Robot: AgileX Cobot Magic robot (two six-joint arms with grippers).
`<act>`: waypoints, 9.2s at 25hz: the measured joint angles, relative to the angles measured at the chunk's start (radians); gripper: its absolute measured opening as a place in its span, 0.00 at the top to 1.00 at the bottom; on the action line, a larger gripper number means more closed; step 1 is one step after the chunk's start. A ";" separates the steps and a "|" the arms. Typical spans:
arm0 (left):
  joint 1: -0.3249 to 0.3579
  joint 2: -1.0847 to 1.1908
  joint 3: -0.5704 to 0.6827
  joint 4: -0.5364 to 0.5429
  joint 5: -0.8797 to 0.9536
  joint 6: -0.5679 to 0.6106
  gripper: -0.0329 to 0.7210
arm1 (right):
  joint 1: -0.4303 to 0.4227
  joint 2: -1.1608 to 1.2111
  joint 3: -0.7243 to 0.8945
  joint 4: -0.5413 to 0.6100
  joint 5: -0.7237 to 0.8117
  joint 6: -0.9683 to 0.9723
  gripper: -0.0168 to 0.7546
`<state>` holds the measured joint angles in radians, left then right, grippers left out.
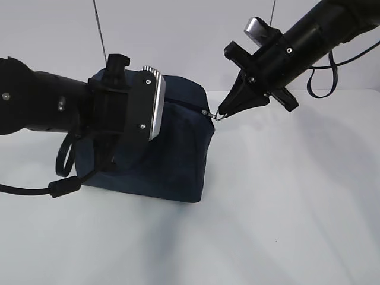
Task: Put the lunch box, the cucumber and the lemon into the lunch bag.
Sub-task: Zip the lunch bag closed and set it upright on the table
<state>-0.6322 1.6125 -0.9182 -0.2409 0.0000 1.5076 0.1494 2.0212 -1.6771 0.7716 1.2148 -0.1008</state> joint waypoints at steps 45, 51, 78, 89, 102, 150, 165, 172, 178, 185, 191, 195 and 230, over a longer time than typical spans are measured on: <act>0.039 0.000 0.000 0.000 0.000 0.000 0.97 | -0.041 0.094 -0.004 -0.029 0.000 0.169 0.97; 0.039 0.000 0.000 -0.001 0.000 0.000 0.97 | -0.043 0.098 -0.004 0.058 0.000 0.088 0.97; 0.125 -0.003 0.000 -0.221 -0.051 0.000 0.97 | -0.075 0.096 -0.004 0.184 -0.002 -0.032 0.97; 0.102 -0.191 0.000 -0.197 0.244 0.002 0.84 | -0.075 0.096 -0.004 0.164 -0.002 -0.064 0.97; -0.023 -0.142 0.000 -0.171 0.187 0.169 0.45 | -0.075 0.096 -0.004 0.164 -0.002 -0.066 0.97; 0.020 0.108 -0.184 -0.108 0.082 0.174 0.97 | -0.075 0.096 -0.004 0.123 -0.002 -0.067 0.97; 0.033 0.123 -0.184 -0.109 0.074 0.175 0.97 | -0.063 0.104 -0.006 0.009 0.000 -0.053 0.97; 0.033 0.123 -0.184 -0.109 0.072 0.175 0.97 | -0.057 0.150 -0.006 0.005 0.000 -0.074 0.97; 0.033 0.123 -0.184 -0.121 0.072 0.175 0.97 | -0.057 0.193 -0.006 0.046 -0.002 -0.120 0.97; 0.037 0.123 -0.184 -0.123 0.072 0.175 0.97 | -0.057 0.203 -0.008 0.055 -0.004 -0.152 0.97; 0.037 0.123 -0.184 -0.132 0.072 0.177 0.97 | -0.057 0.237 -0.008 0.119 -0.006 -0.198 0.97; 0.038 0.123 -0.184 -0.134 0.072 0.177 0.97 | -0.057 0.241 -0.008 0.141 -0.017 -0.237 0.97; 0.043 0.123 -0.184 -0.679 0.000 0.177 0.97 | -0.059 -0.039 -0.104 -0.080 0.006 -0.958 0.33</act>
<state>-0.5893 1.7351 -1.1023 -0.9203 0.0000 1.6842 0.0903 1.9818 -1.7807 0.6917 1.2206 -1.0590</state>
